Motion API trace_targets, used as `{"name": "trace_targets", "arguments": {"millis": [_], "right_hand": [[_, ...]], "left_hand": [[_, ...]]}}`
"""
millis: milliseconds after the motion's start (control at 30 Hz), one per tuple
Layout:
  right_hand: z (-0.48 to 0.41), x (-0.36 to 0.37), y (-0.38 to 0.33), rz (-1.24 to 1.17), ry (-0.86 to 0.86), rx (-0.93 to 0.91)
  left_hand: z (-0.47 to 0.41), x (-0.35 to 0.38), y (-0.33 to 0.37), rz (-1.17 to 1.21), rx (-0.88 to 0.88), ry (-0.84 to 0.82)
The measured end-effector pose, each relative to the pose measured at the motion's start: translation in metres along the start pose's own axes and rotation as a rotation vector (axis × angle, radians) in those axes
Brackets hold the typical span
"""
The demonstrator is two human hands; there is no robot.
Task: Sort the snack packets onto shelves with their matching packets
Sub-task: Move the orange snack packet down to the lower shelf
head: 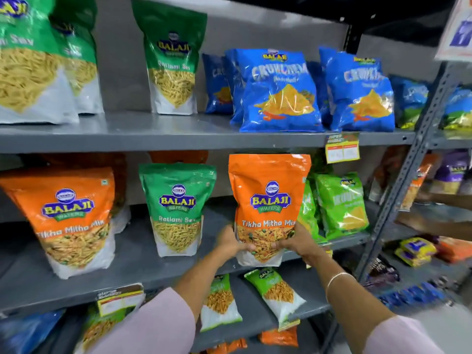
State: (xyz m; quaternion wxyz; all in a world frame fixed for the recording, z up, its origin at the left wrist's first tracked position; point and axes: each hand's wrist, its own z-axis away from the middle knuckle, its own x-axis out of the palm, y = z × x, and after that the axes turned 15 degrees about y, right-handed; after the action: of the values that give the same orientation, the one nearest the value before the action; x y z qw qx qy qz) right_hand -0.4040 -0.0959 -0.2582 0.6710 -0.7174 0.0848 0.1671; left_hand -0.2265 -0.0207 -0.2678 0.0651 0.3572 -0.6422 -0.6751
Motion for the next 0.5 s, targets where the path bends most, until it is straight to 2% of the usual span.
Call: {"name": "trace_targets", "arguments": {"millis": [267, 500], "right_hand": [[-0.046, 0.055, 0.02, 0.075, -0.086, -0.041], [-0.081, 0.069, 0.023, 0.043, -0.132, -0.018]], "left_hand": [[-0.041, 0.004, -0.045, -0.019, -0.084, 0.067], [-0.075, 0.013, -0.06, 0.006, -0.115, 0.099]]}}
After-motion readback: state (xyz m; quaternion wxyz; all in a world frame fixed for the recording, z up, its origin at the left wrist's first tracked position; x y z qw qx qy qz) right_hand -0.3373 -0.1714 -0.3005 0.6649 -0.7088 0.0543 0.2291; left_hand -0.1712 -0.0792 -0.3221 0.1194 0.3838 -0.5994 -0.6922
